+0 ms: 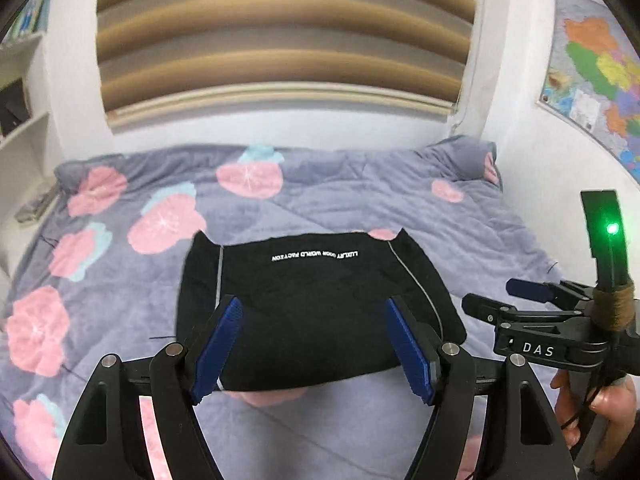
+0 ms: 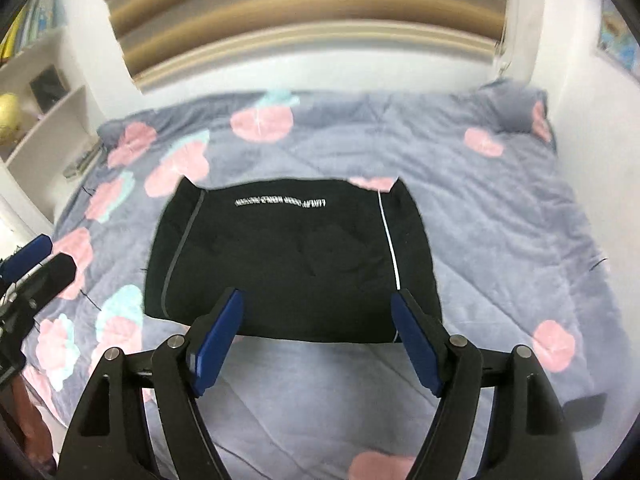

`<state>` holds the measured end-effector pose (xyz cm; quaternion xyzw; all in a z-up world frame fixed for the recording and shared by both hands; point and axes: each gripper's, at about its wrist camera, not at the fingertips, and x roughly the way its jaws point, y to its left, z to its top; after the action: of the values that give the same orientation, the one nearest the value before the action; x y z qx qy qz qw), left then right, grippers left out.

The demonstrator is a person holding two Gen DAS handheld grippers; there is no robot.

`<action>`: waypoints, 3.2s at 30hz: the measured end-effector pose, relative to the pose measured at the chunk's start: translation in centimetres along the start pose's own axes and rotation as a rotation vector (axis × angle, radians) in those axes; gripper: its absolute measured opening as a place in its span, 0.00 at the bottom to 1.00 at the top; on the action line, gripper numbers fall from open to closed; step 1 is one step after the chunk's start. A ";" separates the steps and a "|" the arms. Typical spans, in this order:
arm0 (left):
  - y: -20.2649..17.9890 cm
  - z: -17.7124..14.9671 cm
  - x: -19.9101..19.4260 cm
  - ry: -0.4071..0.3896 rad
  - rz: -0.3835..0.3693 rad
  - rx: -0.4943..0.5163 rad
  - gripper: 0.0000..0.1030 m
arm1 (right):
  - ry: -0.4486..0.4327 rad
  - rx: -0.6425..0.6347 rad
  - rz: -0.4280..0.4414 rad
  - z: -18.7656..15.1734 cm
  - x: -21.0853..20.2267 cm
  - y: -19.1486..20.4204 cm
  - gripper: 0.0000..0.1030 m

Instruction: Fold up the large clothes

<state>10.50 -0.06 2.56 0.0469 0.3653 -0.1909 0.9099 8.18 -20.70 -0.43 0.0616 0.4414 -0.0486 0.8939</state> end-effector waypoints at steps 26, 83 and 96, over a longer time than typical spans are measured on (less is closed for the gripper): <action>-2.2 -5.6 -11.5 0.014 0.060 -0.046 0.77 | -0.032 -0.025 -0.039 -7.1 -11.2 3.1 0.85; -0.8 -6.8 -9.2 0.105 0.095 -0.040 0.77 | 0.027 -0.003 -0.047 -8.6 -10.1 3.2 0.85; -0.3 -6.8 -8.9 0.098 0.110 -0.016 0.77 | 0.035 -0.008 -0.042 -9.5 -9.9 3.8 0.85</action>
<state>0.08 3.95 3.75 0.0687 0.4080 -0.1353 0.9003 -4.72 -15.19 1.92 0.0495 0.4585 -0.0643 0.8850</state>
